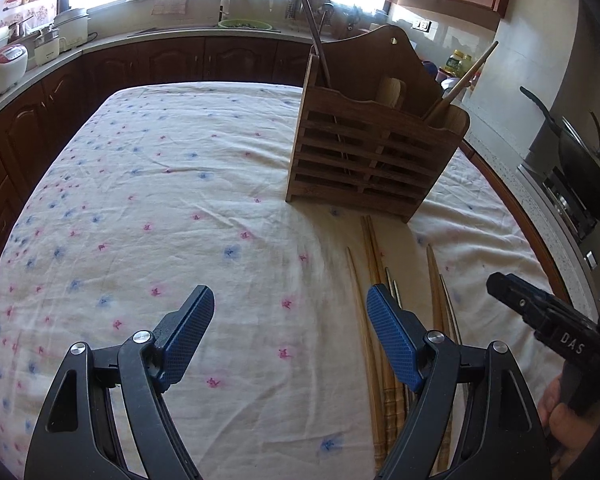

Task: Organize utensils
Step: 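Move both open tools back to the chopsticks beside the holder, then grasp a wooden chopstick with the right tool while the left tool grasps another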

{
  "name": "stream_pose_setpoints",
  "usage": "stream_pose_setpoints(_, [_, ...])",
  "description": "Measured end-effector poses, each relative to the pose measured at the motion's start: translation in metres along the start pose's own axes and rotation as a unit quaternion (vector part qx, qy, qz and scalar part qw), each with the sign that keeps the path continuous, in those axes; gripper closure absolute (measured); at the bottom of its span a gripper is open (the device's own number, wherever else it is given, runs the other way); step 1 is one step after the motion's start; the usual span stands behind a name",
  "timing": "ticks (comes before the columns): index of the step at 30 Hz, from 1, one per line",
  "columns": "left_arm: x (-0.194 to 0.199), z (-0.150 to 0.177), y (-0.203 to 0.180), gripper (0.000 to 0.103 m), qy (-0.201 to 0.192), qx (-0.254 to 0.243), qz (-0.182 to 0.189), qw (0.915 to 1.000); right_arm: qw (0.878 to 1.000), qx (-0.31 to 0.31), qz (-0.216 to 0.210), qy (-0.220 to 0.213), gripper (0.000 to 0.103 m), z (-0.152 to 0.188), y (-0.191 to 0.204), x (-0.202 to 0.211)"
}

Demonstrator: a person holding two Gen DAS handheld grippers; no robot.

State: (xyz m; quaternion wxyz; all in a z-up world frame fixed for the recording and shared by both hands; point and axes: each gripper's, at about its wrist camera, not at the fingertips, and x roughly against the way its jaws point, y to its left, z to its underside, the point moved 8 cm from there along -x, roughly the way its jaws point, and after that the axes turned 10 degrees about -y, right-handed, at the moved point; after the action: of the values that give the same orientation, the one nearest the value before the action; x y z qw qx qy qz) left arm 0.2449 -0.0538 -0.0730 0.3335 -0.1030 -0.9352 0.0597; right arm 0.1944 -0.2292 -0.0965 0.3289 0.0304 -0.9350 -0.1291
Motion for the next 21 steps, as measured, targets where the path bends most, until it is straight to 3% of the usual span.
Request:
stream_pose_setpoints(9, [-0.016, 0.007, 0.003, 0.022, 0.024, -0.001, -0.005, 0.9997, 0.996, 0.053, 0.022, 0.074, 0.067, 0.039, 0.012, -0.036])
stream_pose_setpoints(15, [-0.029, 0.008, -0.010, 0.022, 0.039, -0.023, 0.004, 0.9990, 0.987, 0.124, 0.063, 0.078, 0.072, 0.043, 0.007, -0.032])
stream_pose_setpoints(19, [-0.039, 0.007, -0.016, 0.023, 0.045, -0.035, -0.002, 0.9984, 0.990, 0.104, 0.055, 0.078, 0.075, 0.043, -0.013, -0.023])
stream_pose_setpoints(21, [-0.042, 0.006, -0.016, 0.023, 0.046, -0.033, -0.004, 0.9984, 0.994, 0.072, 0.031, 0.071, 0.073, 0.037, -0.013, -0.020])
